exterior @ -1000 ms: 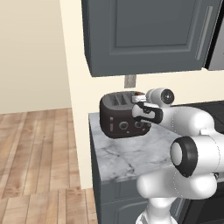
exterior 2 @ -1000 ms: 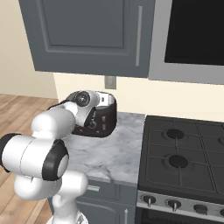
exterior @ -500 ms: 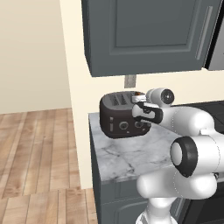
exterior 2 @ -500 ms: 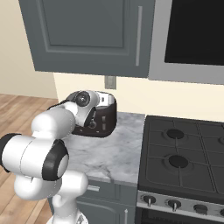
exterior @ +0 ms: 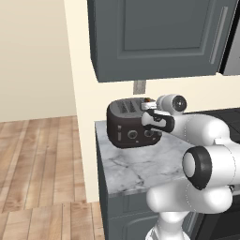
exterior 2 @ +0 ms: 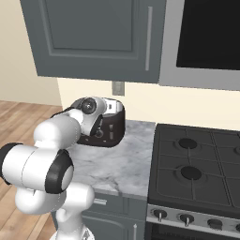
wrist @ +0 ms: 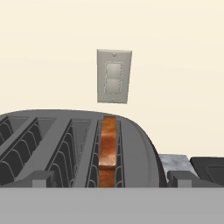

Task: Start the toaster. Once the lever pops up, take the bread to the plate on the dining counter.

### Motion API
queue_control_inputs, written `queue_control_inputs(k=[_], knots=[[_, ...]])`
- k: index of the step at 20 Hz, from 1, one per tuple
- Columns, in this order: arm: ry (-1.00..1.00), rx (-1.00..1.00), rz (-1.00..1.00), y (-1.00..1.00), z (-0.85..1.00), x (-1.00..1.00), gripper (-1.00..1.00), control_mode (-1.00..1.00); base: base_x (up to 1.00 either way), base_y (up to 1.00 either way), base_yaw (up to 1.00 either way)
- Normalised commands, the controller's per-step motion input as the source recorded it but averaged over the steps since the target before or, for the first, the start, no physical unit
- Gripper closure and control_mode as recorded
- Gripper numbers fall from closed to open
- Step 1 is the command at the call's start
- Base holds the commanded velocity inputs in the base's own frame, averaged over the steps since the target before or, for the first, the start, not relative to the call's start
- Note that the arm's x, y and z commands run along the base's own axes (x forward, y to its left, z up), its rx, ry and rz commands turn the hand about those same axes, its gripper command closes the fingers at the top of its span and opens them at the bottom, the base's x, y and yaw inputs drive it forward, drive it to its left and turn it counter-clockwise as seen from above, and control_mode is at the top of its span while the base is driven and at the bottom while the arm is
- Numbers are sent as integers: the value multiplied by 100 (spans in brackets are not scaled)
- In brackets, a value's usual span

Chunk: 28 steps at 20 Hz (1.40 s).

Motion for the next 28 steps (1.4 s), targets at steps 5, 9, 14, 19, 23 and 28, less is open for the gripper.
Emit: queue_control_inputs(k=[5,9,14,19,23,28], knots=[[0,0,0,0,0,0,-100,-100,0,0,0],[0,0,0,0,0,0,-100,-100,0,0,0],[0,0,0,0,0,0,-100,-100,0,0,0],[0,0,0,0,0,0,-100,-100,0,0,0],[0,0,0,0,0,0,-100,-100,0,0,0],[0,0,0,0,0,0,-100,-100,0,0,0]])
